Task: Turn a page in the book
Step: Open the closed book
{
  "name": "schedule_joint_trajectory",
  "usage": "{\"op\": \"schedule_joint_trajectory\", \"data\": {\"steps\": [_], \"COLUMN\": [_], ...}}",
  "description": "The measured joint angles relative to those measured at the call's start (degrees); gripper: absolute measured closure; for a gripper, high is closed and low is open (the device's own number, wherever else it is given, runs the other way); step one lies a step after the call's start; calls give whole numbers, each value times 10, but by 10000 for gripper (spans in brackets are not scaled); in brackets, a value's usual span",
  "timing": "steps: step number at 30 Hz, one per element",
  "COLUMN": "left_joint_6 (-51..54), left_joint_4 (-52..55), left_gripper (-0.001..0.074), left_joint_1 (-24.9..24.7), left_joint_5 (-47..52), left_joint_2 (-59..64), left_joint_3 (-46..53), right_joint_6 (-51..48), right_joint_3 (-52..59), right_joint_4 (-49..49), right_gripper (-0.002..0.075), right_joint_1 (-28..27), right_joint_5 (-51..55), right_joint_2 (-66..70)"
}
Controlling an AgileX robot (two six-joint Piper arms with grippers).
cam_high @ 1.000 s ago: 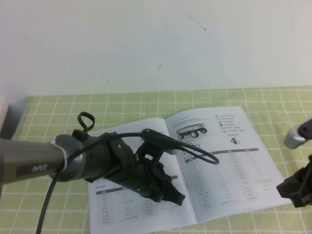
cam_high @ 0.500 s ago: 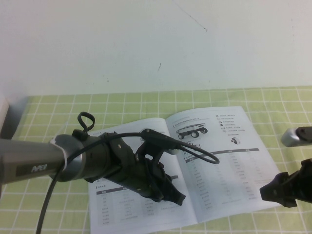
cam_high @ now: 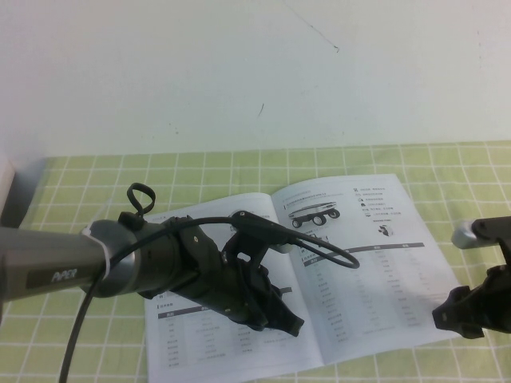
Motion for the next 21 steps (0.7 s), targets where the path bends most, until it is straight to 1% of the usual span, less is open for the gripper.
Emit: {"op": "schedule_joint_trajectory", "data": {"steps": [11, 21], "left_joint_6": [0, 0], "left_joint_4": [0, 0], "left_gripper": [738, 738], "left_joint_1": [0, 0], "left_joint_5": [0, 0], "left_joint_2": [0, 0], "left_joint_3": [0, 0], "right_joint_6": [-4, -4], "right_joint_3": [-8, -10], "right_joint_4": [-40, -45], "right_gripper": [285, 287], "right_joint_1": [0, 0], "right_joint_5": [-20, -25], "right_joint_2": [1, 33]}}
